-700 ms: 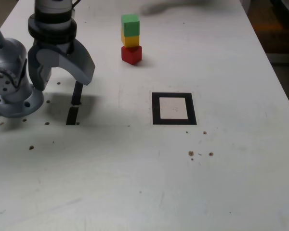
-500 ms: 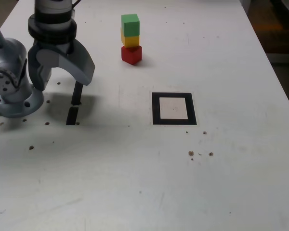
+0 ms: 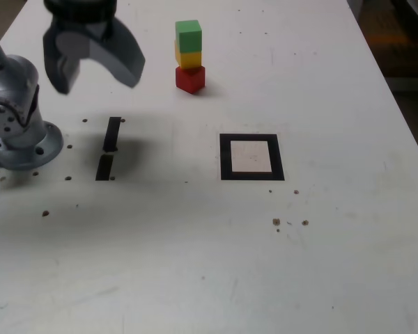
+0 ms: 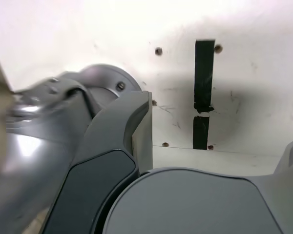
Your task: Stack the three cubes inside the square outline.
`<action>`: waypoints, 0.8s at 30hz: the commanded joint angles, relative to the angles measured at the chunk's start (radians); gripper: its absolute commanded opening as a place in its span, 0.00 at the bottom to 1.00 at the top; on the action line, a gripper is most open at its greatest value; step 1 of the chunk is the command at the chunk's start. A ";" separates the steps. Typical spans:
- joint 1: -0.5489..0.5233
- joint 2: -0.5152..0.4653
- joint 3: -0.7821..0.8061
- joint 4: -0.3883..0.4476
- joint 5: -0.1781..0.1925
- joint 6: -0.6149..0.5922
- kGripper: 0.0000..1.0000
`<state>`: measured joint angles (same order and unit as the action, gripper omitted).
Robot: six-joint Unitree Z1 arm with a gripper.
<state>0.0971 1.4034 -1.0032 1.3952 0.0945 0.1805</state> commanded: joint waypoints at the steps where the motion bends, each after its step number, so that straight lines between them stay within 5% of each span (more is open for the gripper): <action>1: 0.017 0.018 -0.218 0.107 0.017 0.030 1.00; 12: 0.232 0.252 -0.779 0.240 0.037 0.282 1.00; 24: 0.362 0.402 -0.805 0.218 0.104 0.370 1.00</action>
<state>0.4552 1.8000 -1.7954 1.6107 0.1909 0.5483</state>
